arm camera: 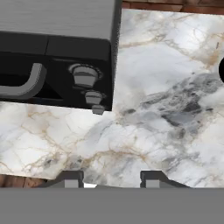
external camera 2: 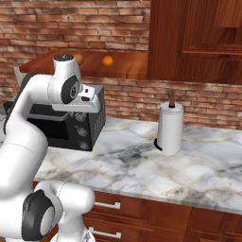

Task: Pick the tangerines from the cabinet and place them in one bowl. Pick the lime from the sink and place it in the other bowl.

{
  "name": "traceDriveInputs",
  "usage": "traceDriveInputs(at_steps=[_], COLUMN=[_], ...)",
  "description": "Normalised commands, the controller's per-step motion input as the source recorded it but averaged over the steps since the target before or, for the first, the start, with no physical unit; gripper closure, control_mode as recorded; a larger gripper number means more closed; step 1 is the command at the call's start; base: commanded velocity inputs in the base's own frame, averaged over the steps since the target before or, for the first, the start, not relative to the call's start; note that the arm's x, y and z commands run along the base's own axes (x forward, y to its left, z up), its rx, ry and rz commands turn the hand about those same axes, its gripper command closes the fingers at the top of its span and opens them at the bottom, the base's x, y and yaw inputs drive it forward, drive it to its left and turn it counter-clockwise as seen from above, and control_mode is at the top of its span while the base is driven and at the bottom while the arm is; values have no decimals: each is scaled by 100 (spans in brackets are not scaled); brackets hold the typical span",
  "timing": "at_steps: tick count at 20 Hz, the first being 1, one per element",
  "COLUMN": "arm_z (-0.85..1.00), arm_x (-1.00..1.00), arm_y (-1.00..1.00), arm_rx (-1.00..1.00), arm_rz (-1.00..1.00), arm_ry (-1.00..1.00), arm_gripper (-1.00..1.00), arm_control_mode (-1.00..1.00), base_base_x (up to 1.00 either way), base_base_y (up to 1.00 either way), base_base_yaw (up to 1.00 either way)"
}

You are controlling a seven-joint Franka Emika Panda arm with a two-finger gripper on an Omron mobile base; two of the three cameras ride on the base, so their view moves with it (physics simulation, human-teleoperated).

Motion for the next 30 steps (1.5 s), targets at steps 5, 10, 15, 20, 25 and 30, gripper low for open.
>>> traceDriveInputs(at_steps=[5, 10, 15, 20, 25, 30], arm_z=[3, 20, 28, 35, 40, 45], arm_x=[-20, -35, -22, -8, 0, 0], arm_y=[0, 0, 0, 0, 0, 0], arm_rx=[0, 0, 0, 1, 5, 5], arm_rz=[1, 0, 0, 0, 0, 0], arm_ry=[-12, -28, -25, -14, -5, -3], arm_gripper=[-100, -100, -100, -100, -100, -100], arm_control_mode=[-100, -100, -100, -100, -100, -100], base_base_x=[0, 0, 0, 0, 0, 0], base_base_y=[0, 0, 0, 0, 0, 0], base_base_yaw=[0, 0, 0, 0, 0, 0])
